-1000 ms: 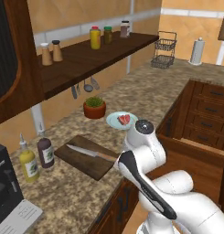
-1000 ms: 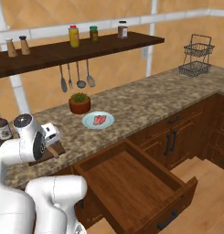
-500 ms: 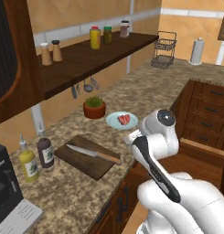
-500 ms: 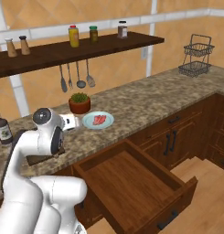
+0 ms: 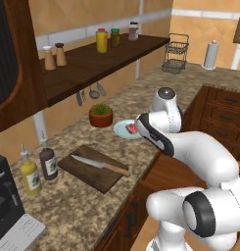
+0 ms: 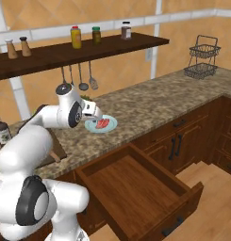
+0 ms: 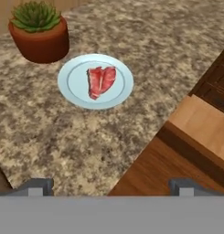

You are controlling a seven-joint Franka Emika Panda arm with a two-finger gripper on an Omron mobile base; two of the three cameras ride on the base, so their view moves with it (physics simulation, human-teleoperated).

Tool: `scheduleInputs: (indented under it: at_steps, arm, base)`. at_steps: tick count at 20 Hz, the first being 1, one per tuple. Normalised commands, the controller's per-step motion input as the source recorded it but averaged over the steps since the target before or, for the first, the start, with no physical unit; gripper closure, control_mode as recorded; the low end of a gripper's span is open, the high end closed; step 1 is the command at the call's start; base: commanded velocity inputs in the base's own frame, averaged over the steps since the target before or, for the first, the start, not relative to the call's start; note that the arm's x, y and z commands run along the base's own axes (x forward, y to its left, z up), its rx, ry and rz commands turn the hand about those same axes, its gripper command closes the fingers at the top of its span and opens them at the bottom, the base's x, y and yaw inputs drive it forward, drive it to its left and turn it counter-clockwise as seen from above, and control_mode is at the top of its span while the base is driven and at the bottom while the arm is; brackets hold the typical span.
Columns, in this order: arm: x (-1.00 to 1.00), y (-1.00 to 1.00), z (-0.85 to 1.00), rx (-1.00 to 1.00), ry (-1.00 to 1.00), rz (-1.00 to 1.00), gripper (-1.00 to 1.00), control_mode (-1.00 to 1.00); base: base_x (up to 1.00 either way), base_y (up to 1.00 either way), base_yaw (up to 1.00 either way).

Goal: Pick up the knife from the drawer and place it on the cutting board. Then place the meat from the plate to the cutting board.

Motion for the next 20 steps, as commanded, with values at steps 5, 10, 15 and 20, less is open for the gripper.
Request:
scheduleInputs:
  at_steps: [5, 10, 15, 20]
  arm:
    - [0.30, 0.05, -0.26, 0.10, 0.15, -0.08, -1.00, -1.00]
    - [0.52, 0.18, -0.71, 0.00, 0.14, 0.00, -1.00, -1.00]
    - [0.73, 0.01, -0.14, 0.00, 0.09, 0.00, -1.00, -1.00]
    - [0.86, 0.01, -0.45, 0.00, 0.15, 0.00, -1.00, -1.00]
  base:
    - [0.00, 0.00, 0.00]
    - [0.00, 0.00, 0.00]
    - [0.00, 0.00, 0.00]
    - [0.00, 0.00, 0.00]
